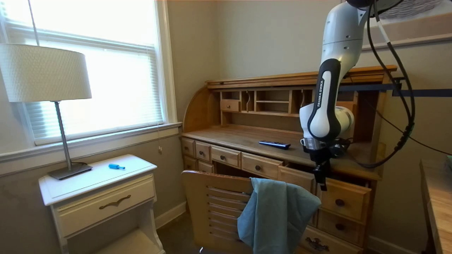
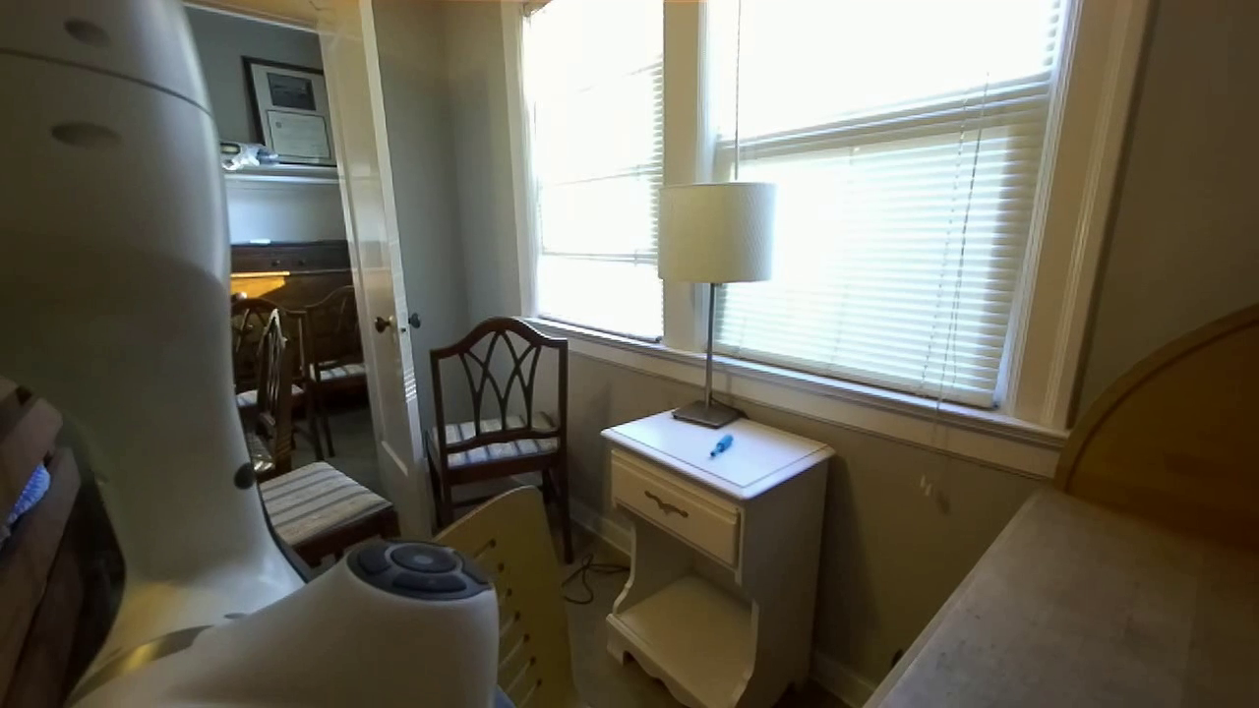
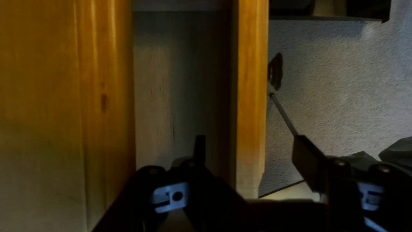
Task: Close the right drawer.
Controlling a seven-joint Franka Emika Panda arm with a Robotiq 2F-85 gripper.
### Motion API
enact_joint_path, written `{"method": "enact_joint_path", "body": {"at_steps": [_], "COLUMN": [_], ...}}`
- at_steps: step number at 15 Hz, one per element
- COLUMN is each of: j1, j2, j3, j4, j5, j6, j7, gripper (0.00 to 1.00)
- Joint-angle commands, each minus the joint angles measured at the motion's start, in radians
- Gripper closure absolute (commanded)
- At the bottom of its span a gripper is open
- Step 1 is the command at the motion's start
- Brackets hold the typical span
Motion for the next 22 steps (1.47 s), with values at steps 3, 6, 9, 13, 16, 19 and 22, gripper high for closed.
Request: {"method": "enact_joint_path", "body": {"at_steps": [3,6,9,13,16,19,22], "j1": [0.167,0.297,0.384,0.328,0.272,0.220,0.194], "j2": [-0.142,-0.203,-0.248,-0.312,-0.319,-0.284,-0.239], "j3": [-0.180,-0.307,-0.364,-0.261,-0.170,-0.095,-0.056], "j4": [-0.142,-0.187,-0.213,-0.219,-0.211,-0.190,-0.167], "j5": [-0.065,-0.113,-0.143,-0.117,-0.092,-0.076,-0.056], "j6": [0.046,0.061,0.098,0.127,0.123,0.126,0.140], "j7": [0.108,0.172,0.205,0.169,0.165,0.169,0.198], "gripper": [0.34,0.48,0.22,0.26,0.47,0.71,0.91]}}
